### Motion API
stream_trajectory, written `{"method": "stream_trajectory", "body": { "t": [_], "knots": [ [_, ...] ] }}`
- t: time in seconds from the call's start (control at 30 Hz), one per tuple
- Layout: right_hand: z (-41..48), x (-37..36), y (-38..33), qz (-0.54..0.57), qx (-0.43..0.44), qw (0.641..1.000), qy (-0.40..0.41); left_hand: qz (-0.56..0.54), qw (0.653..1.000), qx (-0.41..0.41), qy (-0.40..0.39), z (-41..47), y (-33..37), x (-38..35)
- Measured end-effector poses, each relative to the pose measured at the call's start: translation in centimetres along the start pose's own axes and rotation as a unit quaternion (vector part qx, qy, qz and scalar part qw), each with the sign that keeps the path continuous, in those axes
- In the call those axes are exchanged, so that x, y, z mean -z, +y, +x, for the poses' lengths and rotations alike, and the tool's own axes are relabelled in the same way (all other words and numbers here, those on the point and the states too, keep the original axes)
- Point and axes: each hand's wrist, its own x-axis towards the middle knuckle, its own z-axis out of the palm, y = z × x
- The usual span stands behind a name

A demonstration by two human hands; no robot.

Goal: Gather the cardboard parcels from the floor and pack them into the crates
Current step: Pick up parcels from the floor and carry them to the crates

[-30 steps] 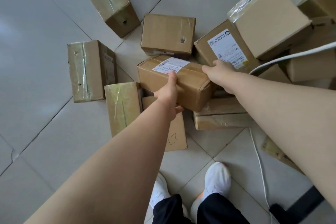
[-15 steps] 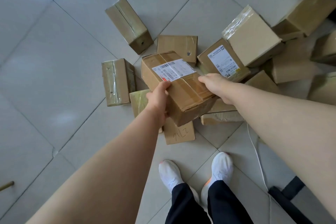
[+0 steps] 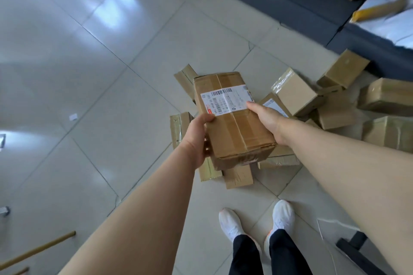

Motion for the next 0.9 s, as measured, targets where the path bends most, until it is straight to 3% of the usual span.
{"method": "stream_trajectory", "body": {
  "t": [0.27, 0.53, 0.9],
  "knots": [
    [-11.6, -0.4, -4.6, -0.003, 0.116, 0.991, 0.062, -0.012, 0.997, -0.074, -0.008, -12.5, 6.1, -2.1],
    [-23.2, 0.4, -2.4, 0.014, 0.193, 0.969, 0.155, 0.098, 0.985, -0.125, -0.067, -24.0, 7.1, -3.9],
    [-42.3, 4.2, 2.4, 0.124, 0.276, 0.897, 0.321, 0.204, 0.922, -0.251, -0.213, -40.6, 5.7, -8.6]
  ]
}}
